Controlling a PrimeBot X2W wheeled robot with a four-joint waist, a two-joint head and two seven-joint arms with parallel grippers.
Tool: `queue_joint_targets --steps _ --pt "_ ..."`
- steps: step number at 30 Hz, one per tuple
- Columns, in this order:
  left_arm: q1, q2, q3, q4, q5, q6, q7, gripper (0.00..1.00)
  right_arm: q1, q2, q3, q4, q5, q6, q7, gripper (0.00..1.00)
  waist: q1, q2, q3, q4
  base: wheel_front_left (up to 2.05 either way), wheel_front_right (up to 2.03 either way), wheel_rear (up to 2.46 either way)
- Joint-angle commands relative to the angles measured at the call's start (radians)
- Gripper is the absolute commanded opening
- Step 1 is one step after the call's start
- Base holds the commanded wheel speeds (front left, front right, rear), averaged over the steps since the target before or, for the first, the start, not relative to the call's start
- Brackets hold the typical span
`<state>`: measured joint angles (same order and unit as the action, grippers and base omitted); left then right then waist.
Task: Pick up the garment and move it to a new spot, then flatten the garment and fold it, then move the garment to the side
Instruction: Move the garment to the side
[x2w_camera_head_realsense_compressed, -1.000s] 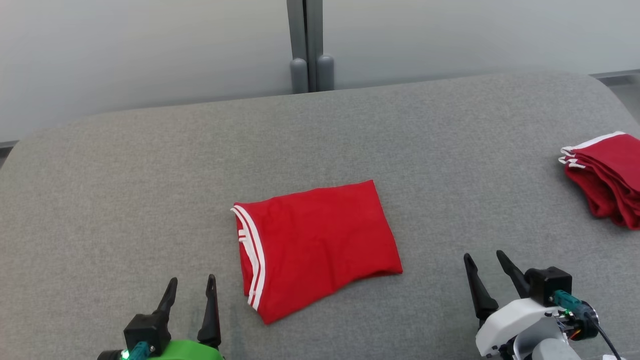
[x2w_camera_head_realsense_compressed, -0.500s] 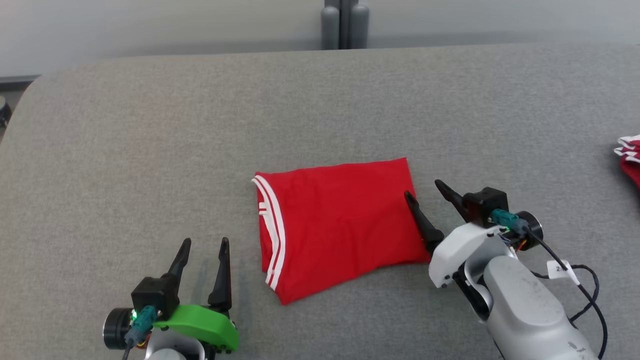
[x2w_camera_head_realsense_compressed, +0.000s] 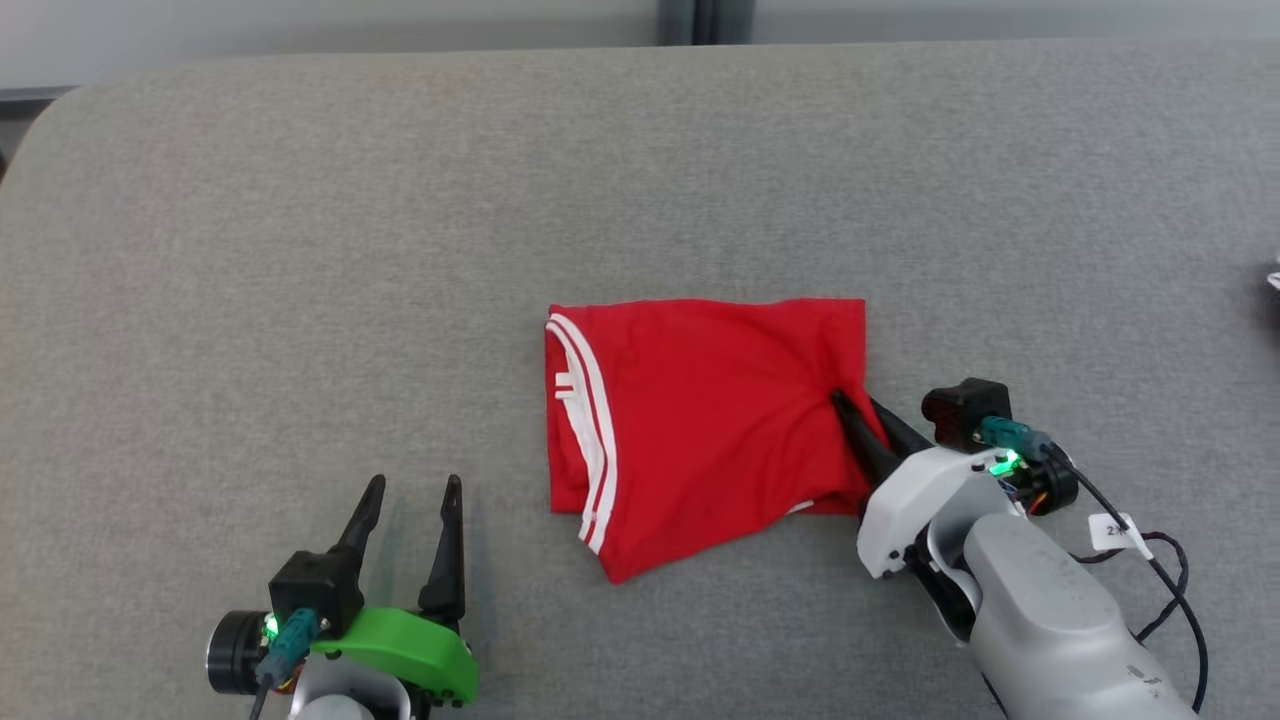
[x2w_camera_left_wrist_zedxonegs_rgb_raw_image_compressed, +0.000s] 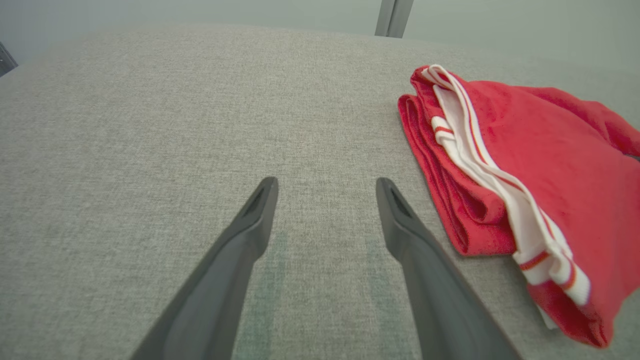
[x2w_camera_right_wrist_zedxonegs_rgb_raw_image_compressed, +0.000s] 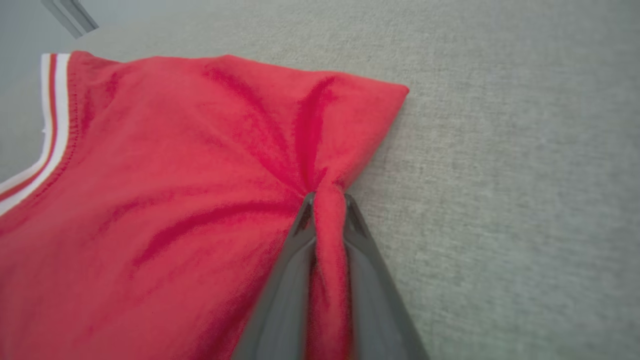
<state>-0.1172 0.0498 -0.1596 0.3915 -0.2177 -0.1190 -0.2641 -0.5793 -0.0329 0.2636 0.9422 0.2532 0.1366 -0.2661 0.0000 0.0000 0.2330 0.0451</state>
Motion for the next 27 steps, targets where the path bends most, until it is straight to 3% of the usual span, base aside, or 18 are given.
queue_joint_targets --steps 1,9,16,27 --pt "-0.001 0.003 0.0 -0.007 0.011 -0.004 0.0 1.0 0.039 -0.032 -0.029 0.02 -0.013 -0.011 0.005 0.0 0.0 0.0 -0.058 -0.146 0.0 0.0 0.0" --pt "-0.03 0.003 -0.049 -0.02 0.015 -0.01 0.0 1.0 0.093 -0.024 -0.111 -0.051 -0.063 -0.01 0.004 0.0 0.0 0.0 -0.065 -0.398 0.0 0.0 0.0" --pt "-0.038 0.004 -0.088 -0.016 0.003 -0.011 0.0 1.0 0.141 -0.021 -0.121 -0.092 -0.048 -0.008 0.003 0.0 0.0 0.0 -0.052 -0.554 0.0 0.0 0.0" --pt "-0.081 0.005 -0.157 0.017 0.008 -0.013 0.0 1.0 0.195 -0.02 -0.183 -0.17 -0.063 -0.007 0.002 0.0 0.0 0.0 -0.013 -0.59 0.0 0.0 0.0"
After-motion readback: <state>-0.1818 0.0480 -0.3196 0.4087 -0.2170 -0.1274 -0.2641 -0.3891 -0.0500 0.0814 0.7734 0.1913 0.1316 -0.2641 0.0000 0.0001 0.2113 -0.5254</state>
